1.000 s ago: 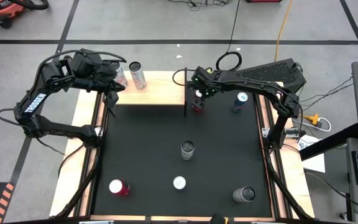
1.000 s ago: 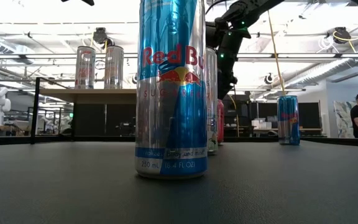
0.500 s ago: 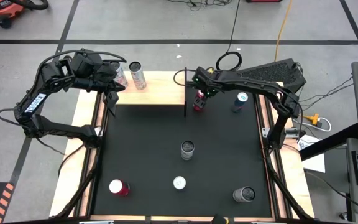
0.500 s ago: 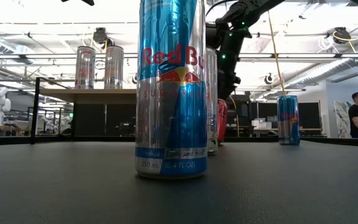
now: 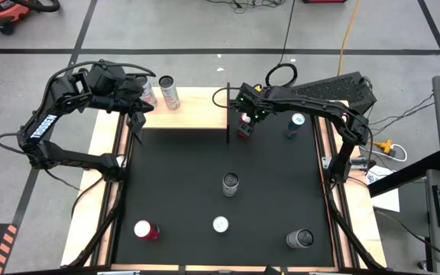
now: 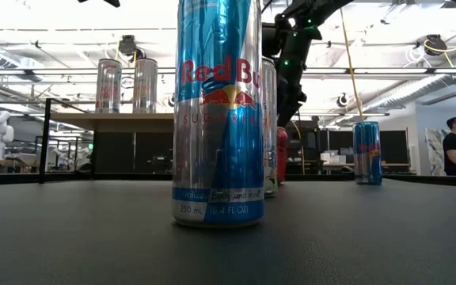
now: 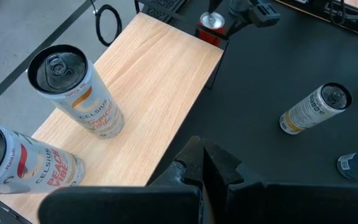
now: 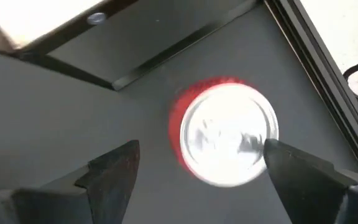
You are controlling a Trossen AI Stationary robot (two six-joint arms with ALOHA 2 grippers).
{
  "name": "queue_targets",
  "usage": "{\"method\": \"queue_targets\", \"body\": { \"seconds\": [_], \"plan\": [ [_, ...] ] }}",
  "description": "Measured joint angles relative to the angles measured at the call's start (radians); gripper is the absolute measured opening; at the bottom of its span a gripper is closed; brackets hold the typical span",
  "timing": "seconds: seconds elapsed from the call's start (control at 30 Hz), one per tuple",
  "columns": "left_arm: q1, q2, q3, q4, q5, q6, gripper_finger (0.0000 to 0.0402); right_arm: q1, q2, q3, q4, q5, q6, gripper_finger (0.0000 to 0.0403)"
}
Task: Place canned beverage on shelf
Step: Put the top red black soda can on the shelf
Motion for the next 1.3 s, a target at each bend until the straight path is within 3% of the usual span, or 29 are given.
{"method": "queue_targets", "body": {
  "seconds": [0.77,1.3],
  "plan": [
    [0.0,0.0,0.0,0.0,0.0,0.0,0.0001,-0.025,0.003,-0.026,0.11,0.023,-0.028,0.0325],
    [0.0,0.0,0.0,0.0,0.0,0.0,0.0001,-0.027,0.107,-0.041,0.13,0.024,-0.046,0.0325]
  ]
}}
